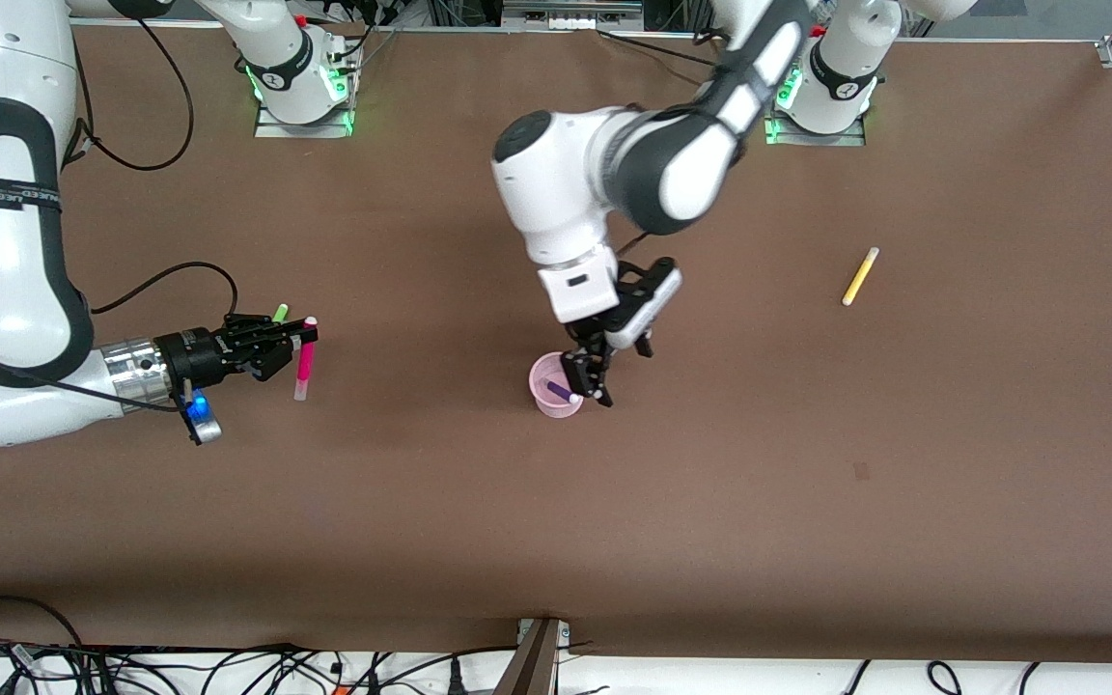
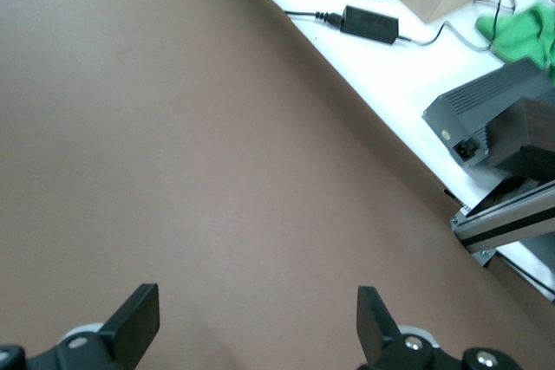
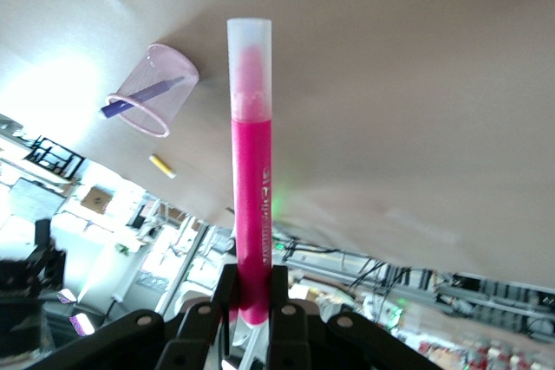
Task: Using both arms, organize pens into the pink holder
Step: 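Withdraw the left gripper while the right gripper carries the highlighter to the cup, then lower the pink highlighter into the pink cup with the right gripper, then open the right gripper and pull it back from the cup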
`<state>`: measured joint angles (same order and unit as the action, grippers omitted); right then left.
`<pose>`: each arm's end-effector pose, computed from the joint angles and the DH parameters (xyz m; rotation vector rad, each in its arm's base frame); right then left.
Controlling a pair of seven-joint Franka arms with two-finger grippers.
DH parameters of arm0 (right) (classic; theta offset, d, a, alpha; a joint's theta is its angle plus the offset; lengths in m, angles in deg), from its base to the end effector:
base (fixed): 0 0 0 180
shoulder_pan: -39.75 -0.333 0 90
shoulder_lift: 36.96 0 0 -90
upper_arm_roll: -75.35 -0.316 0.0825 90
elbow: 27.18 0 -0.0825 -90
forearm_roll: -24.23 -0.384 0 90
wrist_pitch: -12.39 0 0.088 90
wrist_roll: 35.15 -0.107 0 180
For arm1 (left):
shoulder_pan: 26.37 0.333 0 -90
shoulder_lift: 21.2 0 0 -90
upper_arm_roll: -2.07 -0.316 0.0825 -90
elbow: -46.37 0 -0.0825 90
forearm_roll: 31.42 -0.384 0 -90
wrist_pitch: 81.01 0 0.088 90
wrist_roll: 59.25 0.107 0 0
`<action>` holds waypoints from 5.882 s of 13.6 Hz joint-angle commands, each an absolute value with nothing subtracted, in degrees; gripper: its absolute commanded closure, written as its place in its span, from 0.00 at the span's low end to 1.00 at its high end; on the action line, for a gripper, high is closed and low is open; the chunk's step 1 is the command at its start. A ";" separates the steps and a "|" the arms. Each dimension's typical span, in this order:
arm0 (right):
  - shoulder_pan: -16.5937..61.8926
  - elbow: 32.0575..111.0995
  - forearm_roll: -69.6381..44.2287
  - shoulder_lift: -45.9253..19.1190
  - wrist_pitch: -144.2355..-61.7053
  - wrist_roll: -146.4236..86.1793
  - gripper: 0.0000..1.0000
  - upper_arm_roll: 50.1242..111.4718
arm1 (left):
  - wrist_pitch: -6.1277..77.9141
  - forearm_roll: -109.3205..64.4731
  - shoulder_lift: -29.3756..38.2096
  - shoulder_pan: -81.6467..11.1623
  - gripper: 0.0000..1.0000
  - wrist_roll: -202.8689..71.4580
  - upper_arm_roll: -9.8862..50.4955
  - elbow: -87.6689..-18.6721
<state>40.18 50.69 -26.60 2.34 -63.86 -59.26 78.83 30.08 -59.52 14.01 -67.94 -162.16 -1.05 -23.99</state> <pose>0.6650 0.0603 0.3226 -2.1211 0.6634 0.9959 0.5945 -0.4444 0.4312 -2.6396 -1.3673 -0.7589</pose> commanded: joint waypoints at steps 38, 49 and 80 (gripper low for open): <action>8.02 60.53 -62.52 4.70 -112.51 -72.78 1.00 75.17 | 22.01 -31.42 -12.77 -19.69 0.00 -60.22 12.08 -46.89; 8.37 62.90 -62.43 5.41 -112.16 -65.92 1.00 75.26 | 21.83 -31.33 -12.68 -19.78 0.00 -60.40 12.09 -47.76; 13.55 58.07 5.01 -13.37 -95.48 -39.46 0.00 96.09 | 21.83 -31.42 -12.59 -19.51 0.00 -59.96 12.09 -47.76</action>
<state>14.40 56.71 -3.65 -7.47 -98.91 -40.55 95.64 22.73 -32.74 -12.99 -20.53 -61.38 11.30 -48.84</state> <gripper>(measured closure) 0.000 0.000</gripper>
